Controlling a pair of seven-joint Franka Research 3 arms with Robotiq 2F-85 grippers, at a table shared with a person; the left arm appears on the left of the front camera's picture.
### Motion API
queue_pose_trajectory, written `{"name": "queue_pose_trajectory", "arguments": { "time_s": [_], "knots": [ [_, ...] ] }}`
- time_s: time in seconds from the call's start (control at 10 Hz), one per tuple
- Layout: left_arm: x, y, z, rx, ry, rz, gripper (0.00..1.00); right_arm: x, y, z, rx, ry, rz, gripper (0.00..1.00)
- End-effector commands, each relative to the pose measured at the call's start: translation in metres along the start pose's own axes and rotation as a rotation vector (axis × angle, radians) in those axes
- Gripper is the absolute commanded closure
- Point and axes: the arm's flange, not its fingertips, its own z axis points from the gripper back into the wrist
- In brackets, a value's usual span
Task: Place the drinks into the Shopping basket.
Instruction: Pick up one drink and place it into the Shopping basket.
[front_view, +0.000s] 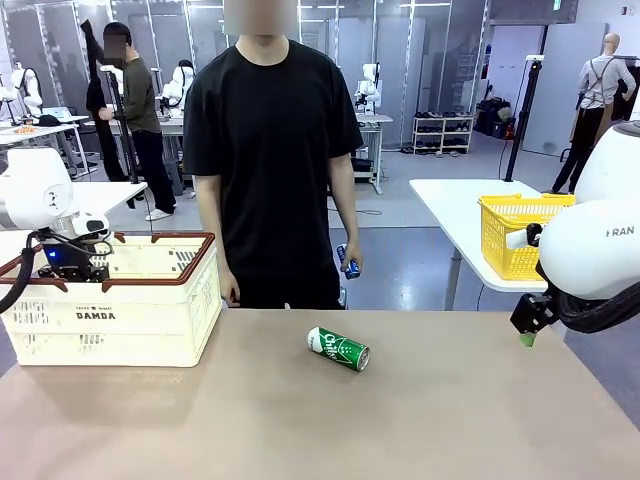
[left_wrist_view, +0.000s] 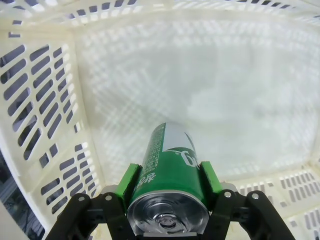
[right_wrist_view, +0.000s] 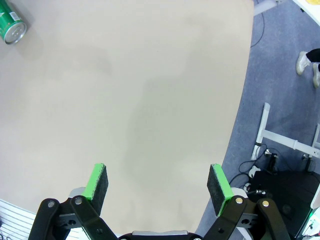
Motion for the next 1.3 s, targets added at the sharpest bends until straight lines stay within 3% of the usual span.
{"name": "queue_pose_trajectory", "arguments": {
  "time_s": [0.0,0.6,0.7,0.8,0.9,1.0,1.1,1.2],
  "knots": [
    [0.01,0.004,0.0,-0.022,-0.006,-0.067,0.4,0.0,-0.002,0.001,0.0,0.003,0.012,0.0],
    [0.011,0.0,-0.012,-0.054,0.02,-0.094,0.4,0.0,-0.002,0.001,0.0,0.003,0.012,0.0],
    [0.009,-0.001,-0.009,-0.046,0.024,-0.099,0.21,0.0,-0.002,0.001,0.0,0.003,0.012,0.0],
    [0.008,-0.002,-0.004,-0.048,0.015,-0.098,0.2,0.0,-0.002,0.001,0.0,0.003,0.012,0.0],
    [0.007,-0.002,0.0,-0.036,0.011,-0.093,0.01,0.0,-0.002,0.001,0.0,0.003,0.012,0.0],
    [0.007,-0.003,0.005,-0.022,0.005,-0.09,0.19,0.0,-0.002,0.001,0.0,0.003,0.012,0.0],
    [0.006,-0.005,0.013,-0.015,-0.015,-0.088,0.0,0.0,-0.002,0.001,0.0,0.003,0.012,0.0],
    [0.005,-0.005,0.021,-0.011,-0.025,-0.069,0.0,0.0,-0.002,0.001,0.0,0.003,0.012,0.0]
  ]
}}
